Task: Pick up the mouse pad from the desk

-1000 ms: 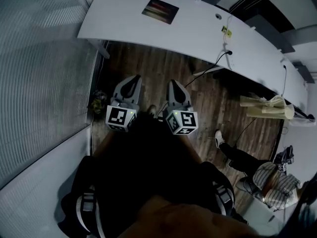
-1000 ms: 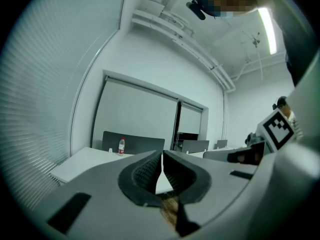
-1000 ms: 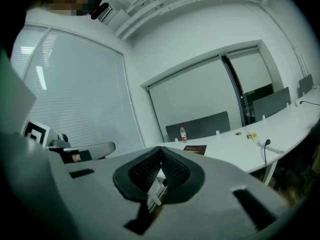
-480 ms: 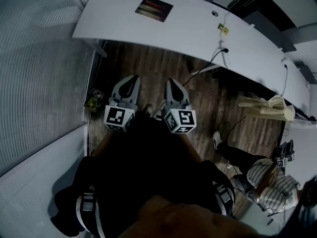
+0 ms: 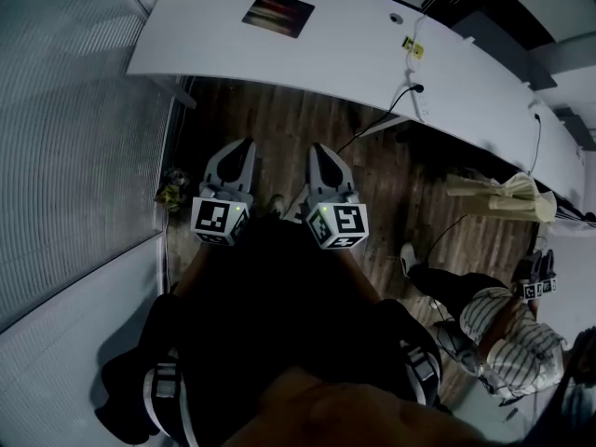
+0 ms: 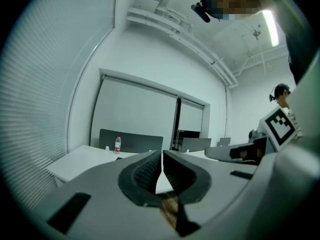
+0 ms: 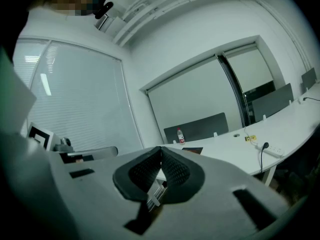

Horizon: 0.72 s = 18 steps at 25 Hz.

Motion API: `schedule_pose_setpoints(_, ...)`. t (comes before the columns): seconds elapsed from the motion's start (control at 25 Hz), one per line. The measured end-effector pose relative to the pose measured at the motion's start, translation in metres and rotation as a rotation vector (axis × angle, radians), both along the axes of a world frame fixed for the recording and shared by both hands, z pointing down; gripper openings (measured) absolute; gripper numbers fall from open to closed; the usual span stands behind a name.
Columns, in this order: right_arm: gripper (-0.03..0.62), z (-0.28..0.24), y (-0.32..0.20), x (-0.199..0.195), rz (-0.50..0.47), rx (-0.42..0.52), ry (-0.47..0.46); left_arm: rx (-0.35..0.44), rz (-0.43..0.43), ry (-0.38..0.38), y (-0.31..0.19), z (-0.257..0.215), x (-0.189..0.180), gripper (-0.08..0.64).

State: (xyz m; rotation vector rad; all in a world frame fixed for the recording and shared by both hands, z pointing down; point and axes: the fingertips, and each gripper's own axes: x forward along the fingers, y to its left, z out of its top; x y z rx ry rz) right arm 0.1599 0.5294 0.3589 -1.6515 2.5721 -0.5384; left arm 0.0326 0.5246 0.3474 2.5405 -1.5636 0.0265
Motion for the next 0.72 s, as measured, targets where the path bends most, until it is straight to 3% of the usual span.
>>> schedule_pose_setpoints(0.32,0.0,0.009,-0.032,-0.009,0.025,-0.014,0.014,0.006,0.016,0.024,-0.041,0.005,-0.01,0.009)
schedule_pose_setpoints(0.72,0.002,0.013,-0.121,-0.046,0.047,-0.013,0.044,-0.008,0.054,0.046,-0.132,0.019,-0.045,0.009)
